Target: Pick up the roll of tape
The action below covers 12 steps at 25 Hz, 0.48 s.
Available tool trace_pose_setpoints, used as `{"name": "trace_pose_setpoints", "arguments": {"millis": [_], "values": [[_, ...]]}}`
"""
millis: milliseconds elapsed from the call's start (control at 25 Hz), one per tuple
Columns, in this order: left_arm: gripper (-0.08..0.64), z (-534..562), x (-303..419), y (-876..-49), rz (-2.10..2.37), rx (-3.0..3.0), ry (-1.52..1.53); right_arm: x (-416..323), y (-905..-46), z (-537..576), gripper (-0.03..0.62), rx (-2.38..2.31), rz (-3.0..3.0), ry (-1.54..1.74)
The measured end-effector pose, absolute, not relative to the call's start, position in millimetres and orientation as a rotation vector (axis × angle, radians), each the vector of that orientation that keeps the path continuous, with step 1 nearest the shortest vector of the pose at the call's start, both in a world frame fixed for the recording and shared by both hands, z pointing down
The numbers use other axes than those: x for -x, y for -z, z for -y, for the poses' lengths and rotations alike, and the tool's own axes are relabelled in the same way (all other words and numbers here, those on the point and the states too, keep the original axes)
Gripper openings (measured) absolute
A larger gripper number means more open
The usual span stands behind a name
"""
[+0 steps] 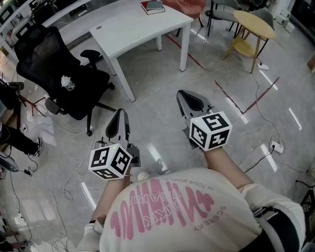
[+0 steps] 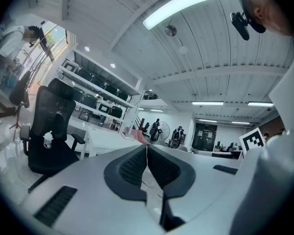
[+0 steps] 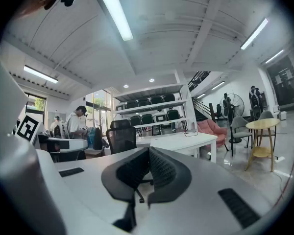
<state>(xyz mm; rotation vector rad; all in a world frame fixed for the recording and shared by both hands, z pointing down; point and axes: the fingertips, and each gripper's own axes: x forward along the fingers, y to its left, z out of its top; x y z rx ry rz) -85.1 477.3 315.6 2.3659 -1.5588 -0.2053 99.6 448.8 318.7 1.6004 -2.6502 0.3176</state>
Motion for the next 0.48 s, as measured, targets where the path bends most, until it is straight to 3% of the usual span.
{"name": "trace_pose_setpoints", "arguments": {"millis": [480], "values": [[0.025,-466.5,83.2,-318.3,1.537,-2.348,0.241,-102.8,-322.3,-448.6,0.014,-1.602,2.648,-0.318]]}}
